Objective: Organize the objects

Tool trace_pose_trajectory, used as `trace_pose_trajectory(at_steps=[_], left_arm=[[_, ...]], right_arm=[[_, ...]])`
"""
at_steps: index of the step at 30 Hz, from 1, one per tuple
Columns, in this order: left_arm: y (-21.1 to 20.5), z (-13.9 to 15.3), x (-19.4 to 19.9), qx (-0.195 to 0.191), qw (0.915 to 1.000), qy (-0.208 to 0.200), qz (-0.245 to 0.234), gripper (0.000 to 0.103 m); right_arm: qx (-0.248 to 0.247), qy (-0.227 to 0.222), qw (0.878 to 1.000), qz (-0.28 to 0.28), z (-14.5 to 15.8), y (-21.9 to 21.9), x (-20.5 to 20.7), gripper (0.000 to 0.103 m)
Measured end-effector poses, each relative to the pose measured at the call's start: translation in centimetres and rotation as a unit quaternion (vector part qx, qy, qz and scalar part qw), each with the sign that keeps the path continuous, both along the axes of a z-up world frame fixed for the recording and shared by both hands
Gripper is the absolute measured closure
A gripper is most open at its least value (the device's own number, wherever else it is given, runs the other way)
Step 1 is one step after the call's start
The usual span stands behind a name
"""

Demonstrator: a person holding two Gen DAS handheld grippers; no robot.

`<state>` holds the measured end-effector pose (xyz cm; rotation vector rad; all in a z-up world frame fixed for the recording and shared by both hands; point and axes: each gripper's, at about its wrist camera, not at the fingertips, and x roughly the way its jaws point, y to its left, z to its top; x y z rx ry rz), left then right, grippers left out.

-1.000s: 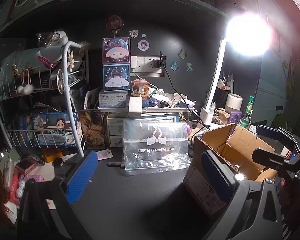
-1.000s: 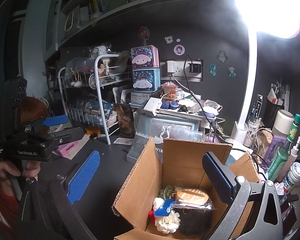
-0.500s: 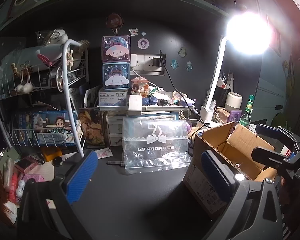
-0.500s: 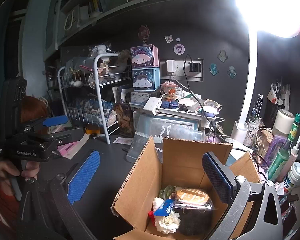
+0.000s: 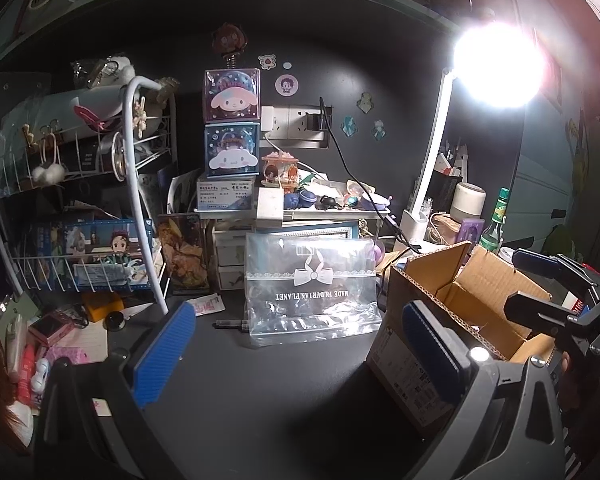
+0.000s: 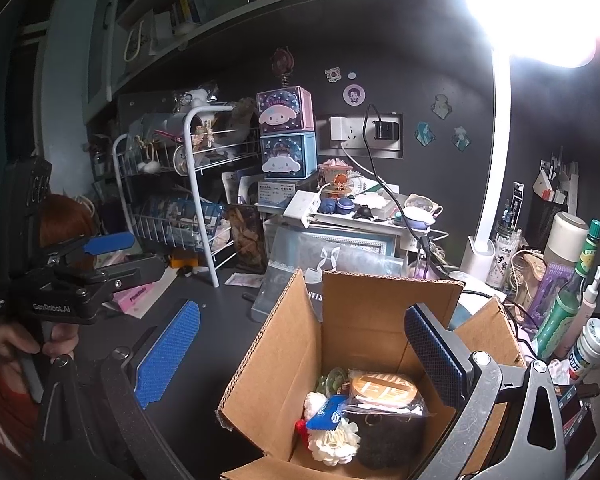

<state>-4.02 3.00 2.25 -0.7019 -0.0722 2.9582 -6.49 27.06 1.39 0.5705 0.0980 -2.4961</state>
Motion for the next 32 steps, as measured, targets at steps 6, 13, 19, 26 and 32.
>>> trace_pose_trajectory(at_steps=[6, 13, 19, 26, 32], left_arm=[[-0.02, -0.02, -0.02, 0.0, 1.0, 0.0, 0.0, 0.001], [-0.03, -0.11, -0.05, 0.0, 1.0, -0.001, -0.002, 0.001], [-0.04, -0.14, -0.07, 0.0, 1.0, -0.001, -0.002, 0.001], [-0.13, -0.33, -0.18, 0.0, 1.0, -0.002, -0.001, 0.001], [0.1, -0.27, -0.22, -0.001, 1.0, 0.0, -0.005, 0.001]], right_arm=[[0.0, 0.0, 1.0, 0.0, -0.04, 0.01, 0.04, 0.0], [0.0, -0.001, 1.0, 0.001, -0.08, 0.07, -0.02, 0.0], [0.0, -0.001, 1.0, 0.001, -0.15, 0.16, -0.09, 0.0], [0.001, -0.002, 1.0, -0.001, -0.38, 0.4, -0.14, 0.0], [0.002, -0.001, 1.0, -0.001, -0.35, 0.29, -0.09, 0.0]])
